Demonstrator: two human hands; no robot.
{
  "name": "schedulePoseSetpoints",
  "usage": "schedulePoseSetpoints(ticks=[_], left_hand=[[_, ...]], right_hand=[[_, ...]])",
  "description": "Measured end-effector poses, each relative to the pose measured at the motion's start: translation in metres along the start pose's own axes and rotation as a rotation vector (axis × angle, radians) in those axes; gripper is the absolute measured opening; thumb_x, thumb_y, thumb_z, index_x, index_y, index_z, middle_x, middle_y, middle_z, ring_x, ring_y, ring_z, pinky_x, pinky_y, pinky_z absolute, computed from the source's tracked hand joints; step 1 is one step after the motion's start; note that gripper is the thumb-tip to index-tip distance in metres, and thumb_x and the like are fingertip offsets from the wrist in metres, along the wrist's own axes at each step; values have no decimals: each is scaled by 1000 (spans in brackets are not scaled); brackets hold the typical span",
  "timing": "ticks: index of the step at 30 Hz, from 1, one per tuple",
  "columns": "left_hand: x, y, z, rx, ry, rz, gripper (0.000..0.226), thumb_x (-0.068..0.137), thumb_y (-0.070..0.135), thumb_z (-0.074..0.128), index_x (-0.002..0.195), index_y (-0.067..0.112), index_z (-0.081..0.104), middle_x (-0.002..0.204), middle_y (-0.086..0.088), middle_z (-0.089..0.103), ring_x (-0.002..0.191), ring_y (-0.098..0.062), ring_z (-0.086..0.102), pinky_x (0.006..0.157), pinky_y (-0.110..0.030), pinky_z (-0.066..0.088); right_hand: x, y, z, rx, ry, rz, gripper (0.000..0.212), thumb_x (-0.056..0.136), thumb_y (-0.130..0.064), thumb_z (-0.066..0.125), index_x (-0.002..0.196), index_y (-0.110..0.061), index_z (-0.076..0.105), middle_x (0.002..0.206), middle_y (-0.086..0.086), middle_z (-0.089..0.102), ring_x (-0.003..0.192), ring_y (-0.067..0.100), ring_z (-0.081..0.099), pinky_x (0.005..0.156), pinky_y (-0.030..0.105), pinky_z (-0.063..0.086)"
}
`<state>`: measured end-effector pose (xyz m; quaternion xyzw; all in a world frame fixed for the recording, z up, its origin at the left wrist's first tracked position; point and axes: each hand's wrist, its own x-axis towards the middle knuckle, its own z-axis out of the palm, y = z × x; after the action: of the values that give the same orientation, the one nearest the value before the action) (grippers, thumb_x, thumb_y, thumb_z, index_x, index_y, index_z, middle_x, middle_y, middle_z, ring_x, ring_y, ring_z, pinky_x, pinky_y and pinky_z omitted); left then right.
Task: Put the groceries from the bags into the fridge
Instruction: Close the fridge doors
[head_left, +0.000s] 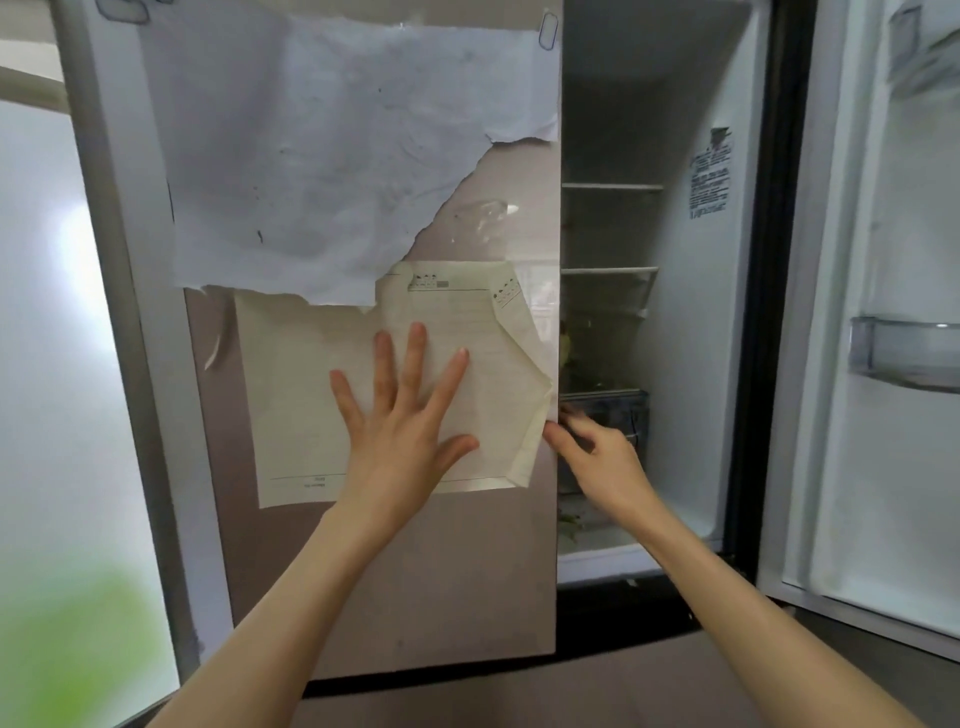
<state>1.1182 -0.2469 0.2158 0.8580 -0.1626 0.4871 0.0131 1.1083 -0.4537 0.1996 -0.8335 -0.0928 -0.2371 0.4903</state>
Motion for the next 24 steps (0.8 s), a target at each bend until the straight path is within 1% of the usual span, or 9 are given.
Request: schedulePoseSetpoints(ticks=[3,5,6,9,12,15,18,21,24], left_hand=[[4,3,3,20,-6,-15,87,75,53,60,146,30,16,155,-9,-1,141,-36,-8,97,-71,-4],[8,5,6,18,-9,-38,87,74,52,62,146,29,19,155,-10,0,142,-35,-10,97,-71,-5],[7,5,6,15,-14,-45,86,75,53,60,146,29,19,156,-10,-1,142,-34,-12,97,-70,-5],[5,6,5,24,-40,-49,83,76,55,51,147,30,17,156,-9,-3,142,-34,-14,99,-70,-6],[5,7,1,12,-74,-52,82,77,54,52,147,30,17,156,-9,-3,142,-34,-13,99,-69,-6],[0,18,-6,-26,-113,-71,80,81,40,61,146,28,16,157,-9,-5,141,-34,-13,101,-70,-1],[-14,43,-18,-157,-118,-128,68,90,24,54,146,26,17,157,-9,-4,141,-29,-16,109,-65,2],[-25,76,-31,-287,-43,-76,59,90,14,54,143,19,29,156,-12,12,144,-28,-3,114,-55,6],[-20,120,-41,-427,-10,77,52,90,10,50,140,15,36,151,-12,28,143,-27,14,114,-50,19]], right_hand=[[8,-3,2,69,38,28,27,91,-37,53,110,-27,68,110,0,69,104,20,62,94,46,49],[12,-4,5,163,68,33,18,90,-31,57,99,-26,72,90,0,72,90,20,65,88,48,52],[12,-3,6,204,66,39,18,90,-29,58,102,-26,71,87,-4,72,89,16,66,89,46,52],[12,1,7,260,43,56,19,89,-28,58,106,-29,69,89,-14,69,93,10,64,92,42,52],[11,-1,3,294,25,60,18,90,-24,58,104,-27,69,96,-5,71,96,15,65,91,42,52],[2,-1,-5,250,19,77,29,93,-18,54,121,-15,61,116,3,66,102,14,61,94,37,51],[-21,4,-30,132,66,42,32,93,-19,54,125,-16,59,119,-3,63,107,10,57,98,34,48],[-47,0,-72,-24,84,-36,33,95,-20,51,127,-16,56,121,-2,61,106,4,52,94,18,40],[-71,-6,-127,-215,166,-146,34,96,-20,48,129,-16,54,126,-2,59,115,10,53,100,24,40]])
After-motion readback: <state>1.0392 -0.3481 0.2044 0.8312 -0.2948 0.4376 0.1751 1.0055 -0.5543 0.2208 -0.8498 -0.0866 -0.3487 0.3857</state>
